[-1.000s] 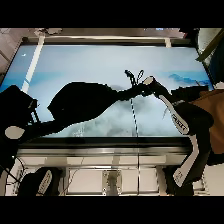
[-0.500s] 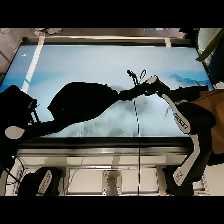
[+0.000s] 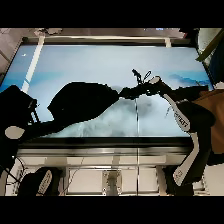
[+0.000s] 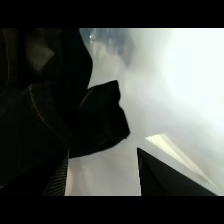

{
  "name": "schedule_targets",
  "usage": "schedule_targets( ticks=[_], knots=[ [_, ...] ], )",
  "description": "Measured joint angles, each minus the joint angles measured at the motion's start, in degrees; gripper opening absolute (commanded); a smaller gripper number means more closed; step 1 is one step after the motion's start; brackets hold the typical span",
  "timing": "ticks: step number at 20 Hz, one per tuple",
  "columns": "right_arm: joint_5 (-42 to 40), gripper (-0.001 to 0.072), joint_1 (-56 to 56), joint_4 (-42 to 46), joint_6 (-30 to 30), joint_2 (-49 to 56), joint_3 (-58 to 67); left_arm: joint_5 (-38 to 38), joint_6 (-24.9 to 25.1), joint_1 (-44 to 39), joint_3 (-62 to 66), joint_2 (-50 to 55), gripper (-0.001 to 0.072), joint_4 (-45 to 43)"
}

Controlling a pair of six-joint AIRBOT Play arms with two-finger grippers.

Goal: Fold the clothes and pants, and hang the long-sleeved shirts on hangers.

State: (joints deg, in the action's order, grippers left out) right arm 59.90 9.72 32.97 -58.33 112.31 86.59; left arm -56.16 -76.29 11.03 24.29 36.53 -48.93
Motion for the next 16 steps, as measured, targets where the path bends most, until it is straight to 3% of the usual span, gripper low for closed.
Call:
schedule_targets(
  ticks=[5, 8, 10, 12, 13, 16],
  knots=[
    [-0.26, 0.0478, 1.79, -3.91, 2.99, 1.57, 0.07, -0.02, 0.0, 0.0, 0.0, 0.0, 0.0026, 0.02],
    [-1.49, 0.0418, 2.86, -5.14, 4.44, 2.1, 1.01, -0.02, 0.0, 0.0, 0.0, 0.0, 0.0026, 0.02],
    [-2.29, 0.0171, 3.17, -5.66, 4.87, 2.29, 2.27, -0.02, 0.0, 0.0, 0.0, 0.0, 0.0026, 0.04],
    [-2.47, 0.0091, 3.41, -5.6, 5.11, 2.36, 3.48, -0.02, 0.0, 0.0, 0.0, 0.0, 0.0026, 0.04],
    [-2.51, 0.0007, 3.43, -5.29, 5.16, 2.4, 3.87, -0.02, 0.0, 0.0, 0.0, 0.0, 0.0026, 0.04],
    [-2.49, 0.0007, 3.48, -2.99, 4.98, 2.47, 4.59, -0.02, 0.0, 0.0, 0.0, 0.0, 0.0026, 0.07]
  ],
)
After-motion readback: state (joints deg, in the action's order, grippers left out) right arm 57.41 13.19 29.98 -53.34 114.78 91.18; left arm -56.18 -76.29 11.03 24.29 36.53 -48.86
